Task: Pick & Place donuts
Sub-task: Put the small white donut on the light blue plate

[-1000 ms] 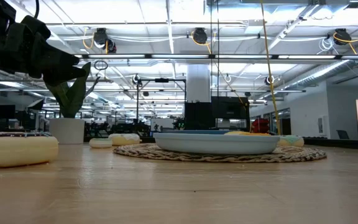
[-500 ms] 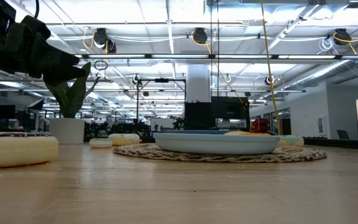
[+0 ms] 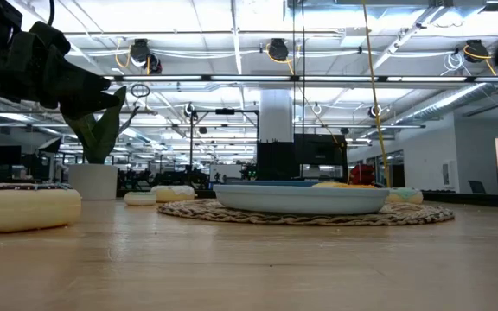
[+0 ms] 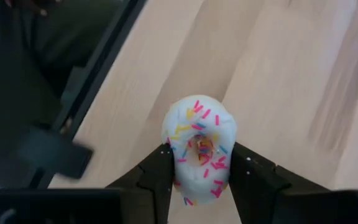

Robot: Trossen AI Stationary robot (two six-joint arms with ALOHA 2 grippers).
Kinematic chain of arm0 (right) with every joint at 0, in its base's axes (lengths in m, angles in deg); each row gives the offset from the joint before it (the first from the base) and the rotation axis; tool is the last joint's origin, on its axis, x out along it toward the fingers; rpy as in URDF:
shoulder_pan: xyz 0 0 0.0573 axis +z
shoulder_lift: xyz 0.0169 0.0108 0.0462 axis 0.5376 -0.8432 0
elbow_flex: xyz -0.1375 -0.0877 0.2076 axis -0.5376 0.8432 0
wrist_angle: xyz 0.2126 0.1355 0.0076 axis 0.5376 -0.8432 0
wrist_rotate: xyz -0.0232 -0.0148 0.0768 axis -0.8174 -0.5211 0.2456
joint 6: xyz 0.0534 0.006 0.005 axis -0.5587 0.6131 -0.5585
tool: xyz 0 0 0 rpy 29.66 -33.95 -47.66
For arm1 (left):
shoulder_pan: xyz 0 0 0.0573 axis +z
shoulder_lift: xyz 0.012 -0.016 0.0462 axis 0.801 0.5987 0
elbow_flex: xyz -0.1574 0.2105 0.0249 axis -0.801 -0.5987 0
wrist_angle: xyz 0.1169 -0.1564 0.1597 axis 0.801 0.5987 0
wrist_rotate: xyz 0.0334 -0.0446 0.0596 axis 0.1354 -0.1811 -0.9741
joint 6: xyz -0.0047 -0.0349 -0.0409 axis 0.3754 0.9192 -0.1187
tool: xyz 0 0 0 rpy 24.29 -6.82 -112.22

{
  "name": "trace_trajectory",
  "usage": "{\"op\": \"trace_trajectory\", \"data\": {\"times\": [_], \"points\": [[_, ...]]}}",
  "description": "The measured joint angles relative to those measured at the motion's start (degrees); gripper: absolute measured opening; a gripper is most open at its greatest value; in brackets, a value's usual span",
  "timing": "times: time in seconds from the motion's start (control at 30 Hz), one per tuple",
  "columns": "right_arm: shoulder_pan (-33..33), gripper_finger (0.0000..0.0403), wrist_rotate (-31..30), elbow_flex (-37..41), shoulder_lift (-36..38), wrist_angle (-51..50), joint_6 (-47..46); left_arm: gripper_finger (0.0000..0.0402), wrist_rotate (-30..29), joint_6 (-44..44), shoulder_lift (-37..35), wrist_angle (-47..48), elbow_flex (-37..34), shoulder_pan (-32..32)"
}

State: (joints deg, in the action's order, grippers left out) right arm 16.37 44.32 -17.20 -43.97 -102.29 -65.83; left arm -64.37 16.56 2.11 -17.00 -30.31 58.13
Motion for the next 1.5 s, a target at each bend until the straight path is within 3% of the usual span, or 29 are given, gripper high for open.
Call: {"op": "trace_trajectory", "data": {"times": [0.63,0.97,1.37,1.5], "points": [[-13.3,0.0128,-0.2,-0.02,0.02,12.28,25.63,0.031,0.0,0.0,0.01,0.0,0.0,0.0],[-19.94,0.0128,-0.2,-0.02,0.04,13.3,43.27,0.031,0.0,0.0,0.01,0.01,0.0,-0.02],[-29.45,0.0128,-0.3,-0.04,0.07,13.58,56.82,0.031,0.0,0.0,0.01,0.01,0.0,-0.02],[-32.8,0.0128,-4.49,-0.04,0.07,14.63,60.74,0.031,0.0,0.0,0.02,0.0,0.0,0.0]]}}
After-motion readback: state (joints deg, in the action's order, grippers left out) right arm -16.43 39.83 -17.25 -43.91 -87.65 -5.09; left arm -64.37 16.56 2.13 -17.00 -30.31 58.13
